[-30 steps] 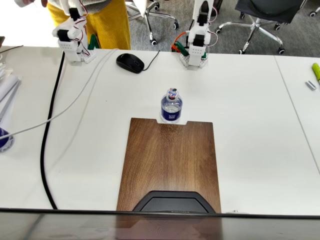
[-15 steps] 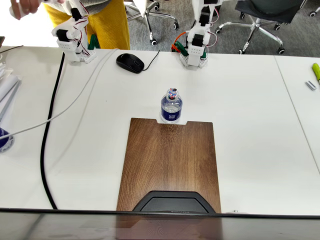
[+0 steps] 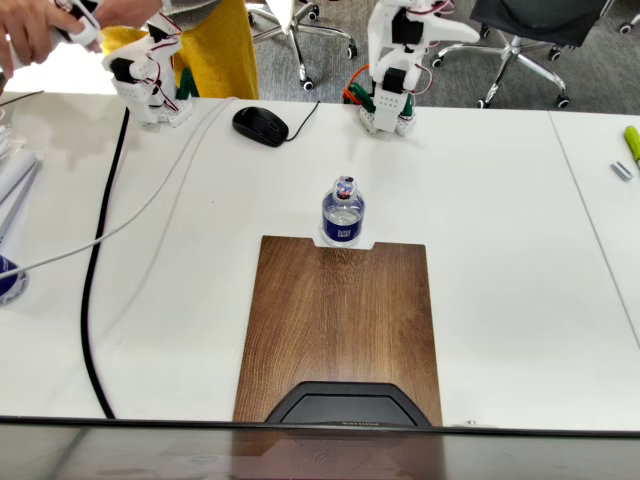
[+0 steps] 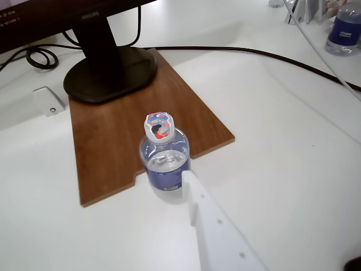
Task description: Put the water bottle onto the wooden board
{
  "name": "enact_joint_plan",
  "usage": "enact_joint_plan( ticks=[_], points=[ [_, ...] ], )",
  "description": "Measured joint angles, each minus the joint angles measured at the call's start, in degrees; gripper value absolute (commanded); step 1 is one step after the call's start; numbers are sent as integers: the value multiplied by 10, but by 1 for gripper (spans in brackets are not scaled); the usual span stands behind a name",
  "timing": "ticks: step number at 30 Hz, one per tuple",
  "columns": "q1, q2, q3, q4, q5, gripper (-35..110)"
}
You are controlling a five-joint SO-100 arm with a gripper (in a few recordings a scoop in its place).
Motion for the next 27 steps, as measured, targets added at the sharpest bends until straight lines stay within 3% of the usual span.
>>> enact_joint_plan(
  ticks=[18, 27],
  points=[
    [23, -2, 330, -438, -20, 81],
    [46, -35, 349, -490, -32, 81]
  ],
)
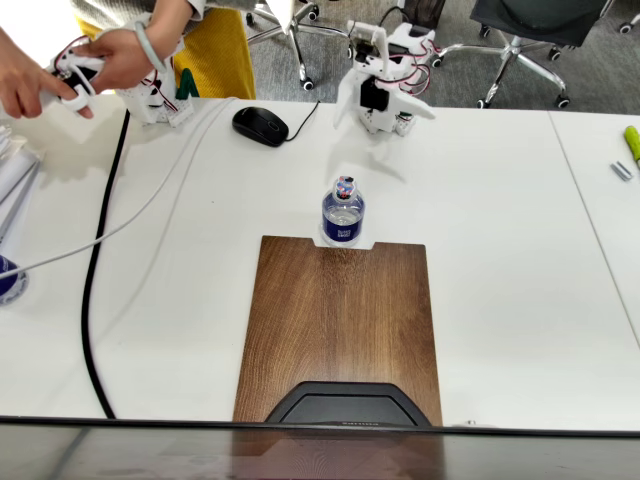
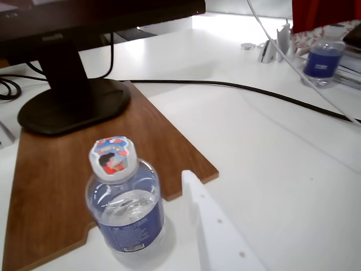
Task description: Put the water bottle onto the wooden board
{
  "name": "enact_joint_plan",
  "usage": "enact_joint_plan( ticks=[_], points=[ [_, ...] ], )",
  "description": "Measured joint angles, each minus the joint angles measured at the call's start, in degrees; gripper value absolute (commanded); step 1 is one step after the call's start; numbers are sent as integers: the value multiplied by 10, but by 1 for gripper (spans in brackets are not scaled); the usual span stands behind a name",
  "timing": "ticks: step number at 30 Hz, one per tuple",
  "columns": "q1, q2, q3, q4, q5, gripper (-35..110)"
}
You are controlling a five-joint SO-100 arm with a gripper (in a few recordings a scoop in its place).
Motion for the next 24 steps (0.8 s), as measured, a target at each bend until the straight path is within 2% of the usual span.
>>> enact_joint_plan(
  ticks=[9, 18, 24],
  points=[
    [-5, -155, -1, -135, -11, 81],
    [-4, -483, -92, -360, -25, 80],
    [-4, -588, -97, -481, -31, 79]
  ],
)
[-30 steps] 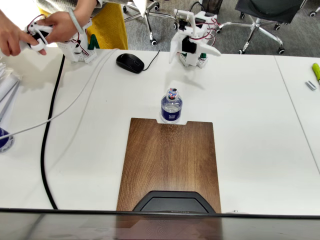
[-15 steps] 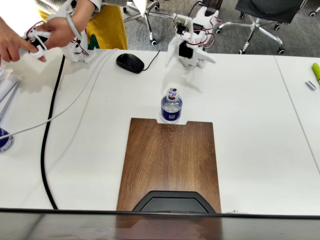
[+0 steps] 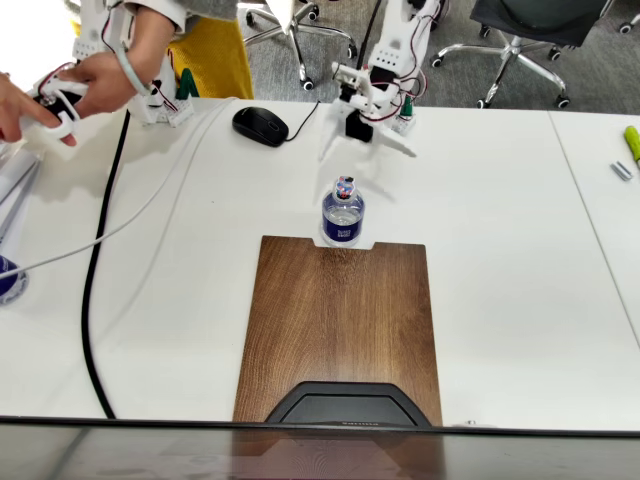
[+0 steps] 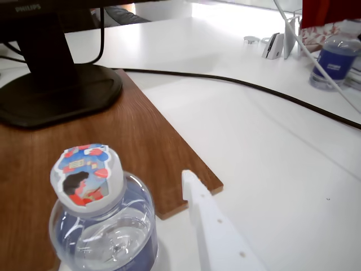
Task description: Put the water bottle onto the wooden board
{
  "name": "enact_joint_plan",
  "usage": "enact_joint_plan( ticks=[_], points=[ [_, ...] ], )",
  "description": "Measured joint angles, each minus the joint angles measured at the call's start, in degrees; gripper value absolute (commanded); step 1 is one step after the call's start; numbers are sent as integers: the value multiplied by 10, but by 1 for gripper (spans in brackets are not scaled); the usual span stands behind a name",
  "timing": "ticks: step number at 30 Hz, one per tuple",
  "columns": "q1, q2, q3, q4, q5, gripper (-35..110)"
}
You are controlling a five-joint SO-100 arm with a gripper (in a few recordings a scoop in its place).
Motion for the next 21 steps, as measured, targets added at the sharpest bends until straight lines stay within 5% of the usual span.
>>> enact_joint_plan(
  ticks=[21],
  points=[
    [-11, -263, -130, -164, -39, 70]
  ],
)
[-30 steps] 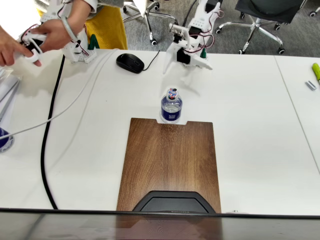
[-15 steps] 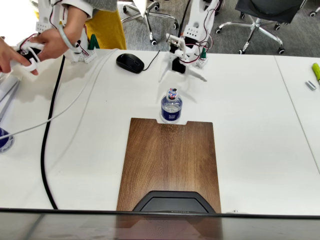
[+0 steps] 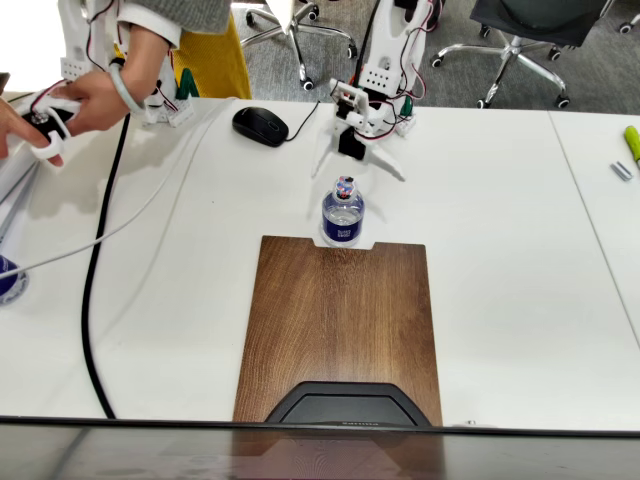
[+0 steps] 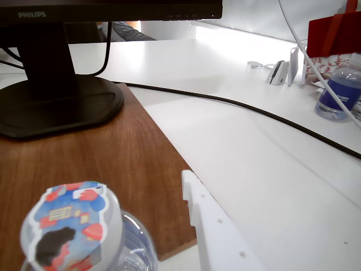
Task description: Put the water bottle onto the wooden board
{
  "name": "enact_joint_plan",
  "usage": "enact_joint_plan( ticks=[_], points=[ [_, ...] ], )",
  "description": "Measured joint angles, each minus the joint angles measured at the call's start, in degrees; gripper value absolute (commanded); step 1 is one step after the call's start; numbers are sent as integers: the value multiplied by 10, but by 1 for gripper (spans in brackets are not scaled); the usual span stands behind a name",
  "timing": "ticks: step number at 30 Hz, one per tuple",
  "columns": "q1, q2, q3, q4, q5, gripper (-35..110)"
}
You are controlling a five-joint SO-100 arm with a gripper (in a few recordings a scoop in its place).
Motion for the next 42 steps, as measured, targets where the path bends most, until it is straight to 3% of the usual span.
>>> enact_joint_plan(
  ticks=[42],
  points=[
    [-4, -148, -66, -59, -41, 59]
  ],
)
